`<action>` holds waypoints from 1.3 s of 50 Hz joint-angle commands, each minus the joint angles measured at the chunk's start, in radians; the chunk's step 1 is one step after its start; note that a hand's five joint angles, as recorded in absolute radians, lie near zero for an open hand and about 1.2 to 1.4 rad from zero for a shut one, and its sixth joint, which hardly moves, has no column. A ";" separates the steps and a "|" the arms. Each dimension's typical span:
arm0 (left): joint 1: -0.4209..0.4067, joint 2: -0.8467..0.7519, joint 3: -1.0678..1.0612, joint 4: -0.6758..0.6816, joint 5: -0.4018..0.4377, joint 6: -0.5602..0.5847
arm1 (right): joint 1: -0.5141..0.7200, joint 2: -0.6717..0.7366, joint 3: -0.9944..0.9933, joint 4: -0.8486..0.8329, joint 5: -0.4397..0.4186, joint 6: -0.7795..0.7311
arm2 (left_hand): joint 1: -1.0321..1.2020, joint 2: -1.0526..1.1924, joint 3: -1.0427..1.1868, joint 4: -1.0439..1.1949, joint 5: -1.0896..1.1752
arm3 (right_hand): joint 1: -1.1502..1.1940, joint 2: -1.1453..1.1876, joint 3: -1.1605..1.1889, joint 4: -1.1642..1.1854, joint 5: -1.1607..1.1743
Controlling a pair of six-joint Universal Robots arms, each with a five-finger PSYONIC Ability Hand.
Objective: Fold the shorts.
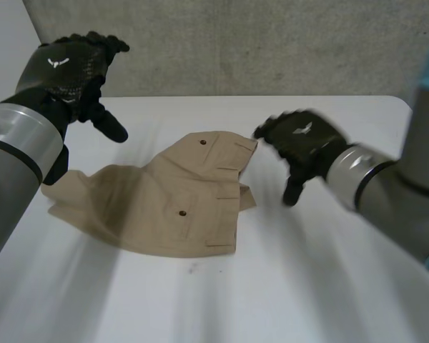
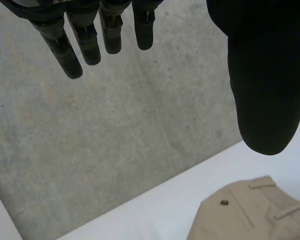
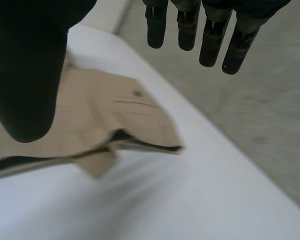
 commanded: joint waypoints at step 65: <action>0.252 -0.036 -0.503 0.178 0.009 0.115 | 0.145 0.088 -0.033 -0.291 0.059 0.153 | -0.017 -0.019 -0.018 -0.017 -0.028 | 1.212 1.173 1.176 1.167 1.166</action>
